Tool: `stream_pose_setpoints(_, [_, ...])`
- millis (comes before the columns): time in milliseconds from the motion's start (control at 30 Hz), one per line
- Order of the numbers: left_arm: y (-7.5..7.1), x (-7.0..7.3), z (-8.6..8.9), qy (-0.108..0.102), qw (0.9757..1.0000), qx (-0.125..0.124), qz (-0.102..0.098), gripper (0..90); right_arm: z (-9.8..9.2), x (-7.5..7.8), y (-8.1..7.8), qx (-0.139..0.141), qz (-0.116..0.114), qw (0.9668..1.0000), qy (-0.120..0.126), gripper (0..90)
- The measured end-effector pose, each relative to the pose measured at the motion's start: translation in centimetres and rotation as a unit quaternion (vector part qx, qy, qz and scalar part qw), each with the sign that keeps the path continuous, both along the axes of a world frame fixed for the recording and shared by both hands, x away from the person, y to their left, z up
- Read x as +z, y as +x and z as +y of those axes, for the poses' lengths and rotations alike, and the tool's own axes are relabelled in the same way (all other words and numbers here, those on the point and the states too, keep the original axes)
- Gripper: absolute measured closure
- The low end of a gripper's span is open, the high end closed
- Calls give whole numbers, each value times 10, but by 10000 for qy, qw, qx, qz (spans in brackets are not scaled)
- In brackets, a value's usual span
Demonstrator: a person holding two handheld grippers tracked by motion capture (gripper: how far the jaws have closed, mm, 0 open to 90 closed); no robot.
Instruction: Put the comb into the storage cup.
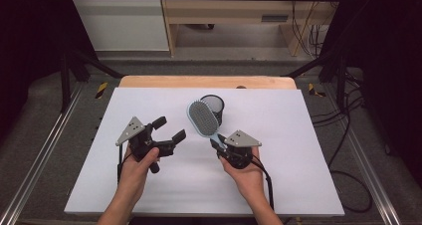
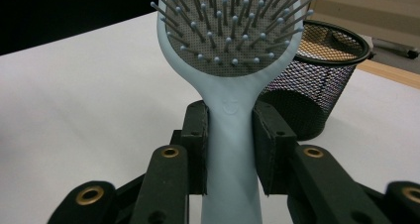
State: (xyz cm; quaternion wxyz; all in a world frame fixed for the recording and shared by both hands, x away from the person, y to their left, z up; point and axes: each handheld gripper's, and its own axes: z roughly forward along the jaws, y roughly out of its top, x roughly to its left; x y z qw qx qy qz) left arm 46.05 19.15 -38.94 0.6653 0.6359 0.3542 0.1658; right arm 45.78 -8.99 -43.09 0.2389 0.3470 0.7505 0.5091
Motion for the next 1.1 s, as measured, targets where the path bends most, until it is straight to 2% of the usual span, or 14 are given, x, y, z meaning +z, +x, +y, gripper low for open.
stream_pose_setpoints(67, [0,0,0,-63,10000,-35,39,32,0,0,-1,6,19,9999,103,696])
stream_pose_setpoints(233, [0,0,-2,-154,9998,-57,67,32,1,0,-1,-11,-34,9999,143,696])
stream_pose_setpoints(533, [-4,0,-12,-161,9996,-209,86,32,8,1,-4,91,-89,9996,254,696])
stream_pose_setpoints(633, [-5,-1,-14,-69,9998,-175,70,31,10,2,-8,132,-140,9995,238,696])
stream_pose_setpoints(1000, [-3,-6,-15,-87,9997,-148,175,32,16,1,-10,246,-144,9993,234,696])
stream_pose_setpoints(1100, [-2,-8,-14,-167,9995,-140,230,35,18,0,-11,293,-146,9992,223,696])
